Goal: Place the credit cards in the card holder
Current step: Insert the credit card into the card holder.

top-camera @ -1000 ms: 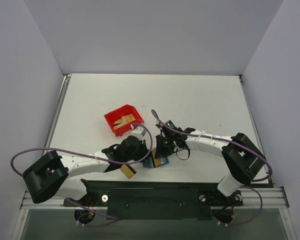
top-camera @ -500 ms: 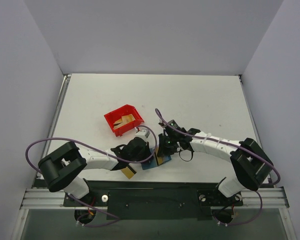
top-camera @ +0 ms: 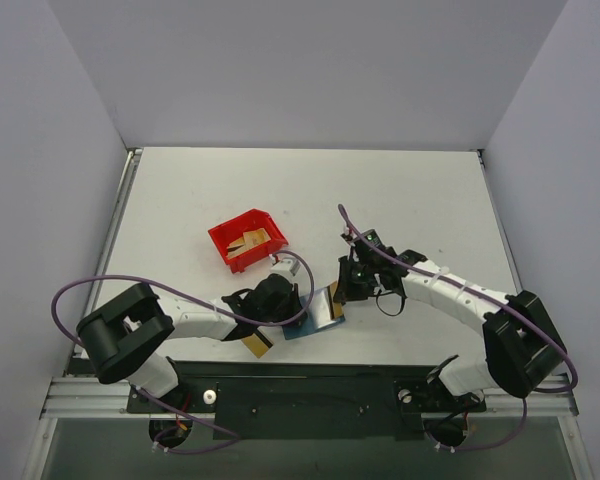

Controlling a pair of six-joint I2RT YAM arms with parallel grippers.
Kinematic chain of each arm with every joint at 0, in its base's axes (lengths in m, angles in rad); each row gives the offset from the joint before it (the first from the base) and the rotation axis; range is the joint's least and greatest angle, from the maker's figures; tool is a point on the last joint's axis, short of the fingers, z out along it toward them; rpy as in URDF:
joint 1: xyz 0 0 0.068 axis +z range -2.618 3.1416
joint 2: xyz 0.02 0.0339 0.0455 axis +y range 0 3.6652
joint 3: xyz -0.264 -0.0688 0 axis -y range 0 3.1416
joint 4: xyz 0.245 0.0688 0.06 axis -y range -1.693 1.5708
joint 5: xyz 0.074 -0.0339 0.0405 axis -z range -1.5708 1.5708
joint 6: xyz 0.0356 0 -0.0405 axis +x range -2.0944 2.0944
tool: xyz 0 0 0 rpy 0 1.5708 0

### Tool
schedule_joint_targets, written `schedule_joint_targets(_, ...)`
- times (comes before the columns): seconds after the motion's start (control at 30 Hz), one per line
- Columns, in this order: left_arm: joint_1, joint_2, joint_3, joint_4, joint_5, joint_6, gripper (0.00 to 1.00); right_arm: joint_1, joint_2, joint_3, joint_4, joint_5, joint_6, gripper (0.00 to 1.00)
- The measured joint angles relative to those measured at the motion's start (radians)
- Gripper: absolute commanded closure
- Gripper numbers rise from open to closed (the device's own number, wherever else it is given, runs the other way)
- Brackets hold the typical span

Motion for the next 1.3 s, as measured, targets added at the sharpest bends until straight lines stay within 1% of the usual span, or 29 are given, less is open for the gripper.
schedule_joint_targets(0.33, -0.001, 0.012, 0.011, 0.003, 0.0, 0.0, 1.0, 0.0, 0.016, 0.0, -0.016, -0.015, -0.023, 1.0)
schedule_joint_targets(0.57, -0.001, 0.013, 0.011, 0.003, 0.0, 0.0, 1.0, 0.0, 0.09, 0.0, -0.012, -0.042, -0.022, 1.0)
schedule_joint_targets(0.93, -0.001, 0.018, 0.018, 0.001, 0.001, 0.002, 1.0, 0.008, 0.145, 0.0, 0.06, -0.108, 0.005, 1.0)
schedule_joint_targets(1.13, -0.002, 0.03, 0.031, -0.001, 0.003, 0.005, 1.0, 0.008, 0.16, 0.0, 0.076, -0.116, 0.01, 1.0)
schedule_joint_targets(1.3, -0.002, 0.007, 0.035, -0.045, -0.013, 0.015, 1.0, 0.008, 0.182, 0.0, 0.097, -0.119, 0.016, 1.0)
